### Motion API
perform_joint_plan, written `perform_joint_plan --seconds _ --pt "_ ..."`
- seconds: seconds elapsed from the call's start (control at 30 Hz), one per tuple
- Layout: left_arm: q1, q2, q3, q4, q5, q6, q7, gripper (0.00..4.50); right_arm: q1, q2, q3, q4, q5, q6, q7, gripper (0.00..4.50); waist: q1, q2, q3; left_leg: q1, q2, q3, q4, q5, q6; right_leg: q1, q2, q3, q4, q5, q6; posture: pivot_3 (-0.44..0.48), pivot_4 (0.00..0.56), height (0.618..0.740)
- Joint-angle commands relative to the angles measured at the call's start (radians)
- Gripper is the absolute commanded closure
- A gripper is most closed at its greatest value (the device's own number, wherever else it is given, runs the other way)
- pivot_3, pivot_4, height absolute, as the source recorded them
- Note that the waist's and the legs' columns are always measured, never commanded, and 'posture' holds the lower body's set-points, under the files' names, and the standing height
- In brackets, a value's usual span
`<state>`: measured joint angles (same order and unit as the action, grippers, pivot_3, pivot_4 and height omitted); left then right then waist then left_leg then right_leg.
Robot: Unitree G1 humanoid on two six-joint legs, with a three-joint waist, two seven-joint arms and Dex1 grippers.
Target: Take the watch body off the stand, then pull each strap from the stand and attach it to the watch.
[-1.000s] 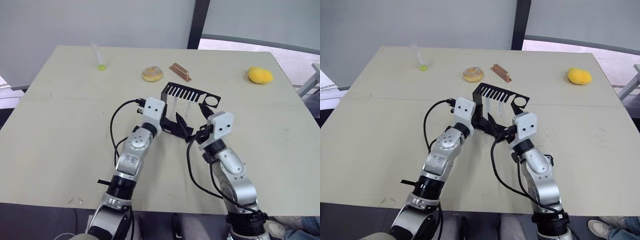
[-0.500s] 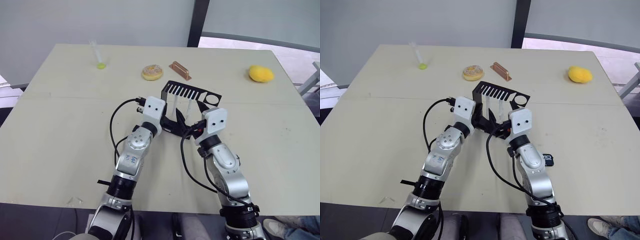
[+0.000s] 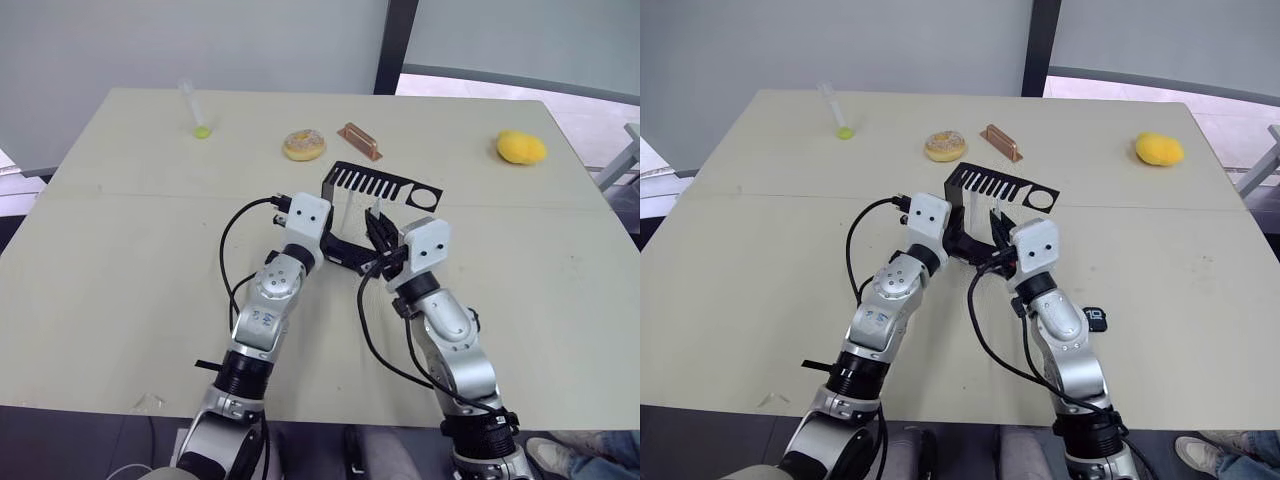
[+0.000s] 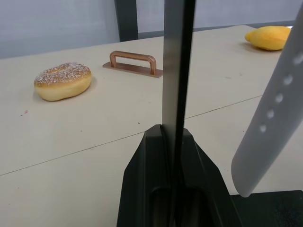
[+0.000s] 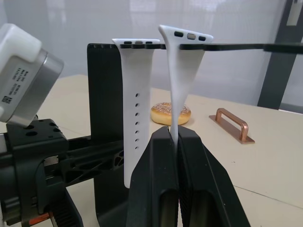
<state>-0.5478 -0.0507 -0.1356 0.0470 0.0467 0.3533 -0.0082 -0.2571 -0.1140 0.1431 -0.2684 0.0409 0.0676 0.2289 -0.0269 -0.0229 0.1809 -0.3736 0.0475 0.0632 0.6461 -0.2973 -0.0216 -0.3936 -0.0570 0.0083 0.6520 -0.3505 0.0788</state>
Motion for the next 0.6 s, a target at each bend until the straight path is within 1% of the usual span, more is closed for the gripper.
perform_joint_plan --seconds 0.03,0.17,0.43,0.6 --pt "-0.026 -0.014 0.012 -0.032 0.017 -0.010 0.033 4.50 -0.009 -0.034 0.024 -0.058 -0.063 -0.095 0.016 4.46 0.000 0.000 0.000 0.000 0.000 0.000 0.000 0.000 0.000 0.000 0.000 0.000 0.000 0.000 0.000 0.000 0.150 0.740" --pt "-0.031 -0.019 0.015 -0.034 0.019 -0.009 0.050 4.50 0.003 -0.071 0.033 -0.052 -0.110 -0.151 0.014 4.46 0.000 0.000 0.000 0.000 0.000 0.000 0.000 0.000 0.000 0.000 0.000 0.000 0.000 0.000 0.000 0.000 0.150 0.740" --pt "-0.037 -0.015 0.025 -0.031 0.023 -0.018 0.065 4.50 0.095 -0.154 0.007 -0.098 -0.106 -0.220 0.042 4.46 -0.001 0.000 0.000 0.000 0.000 0.001 0.000 0.000 0.000 0.000 0.000 0.000 -0.001 0.000 0.000 0.000 0.150 0.740" --pt "-0.040 -0.016 0.026 -0.022 0.014 -0.013 0.052 4.50 0.109 -0.154 -0.011 -0.097 -0.087 -0.208 0.037 4.46 0.000 0.000 0.000 0.000 0.000 0.001 0.000 0.000 0.000 0.000 0.001 0.001 0.000 0.000 0.000 0.000 0.150 0.740"
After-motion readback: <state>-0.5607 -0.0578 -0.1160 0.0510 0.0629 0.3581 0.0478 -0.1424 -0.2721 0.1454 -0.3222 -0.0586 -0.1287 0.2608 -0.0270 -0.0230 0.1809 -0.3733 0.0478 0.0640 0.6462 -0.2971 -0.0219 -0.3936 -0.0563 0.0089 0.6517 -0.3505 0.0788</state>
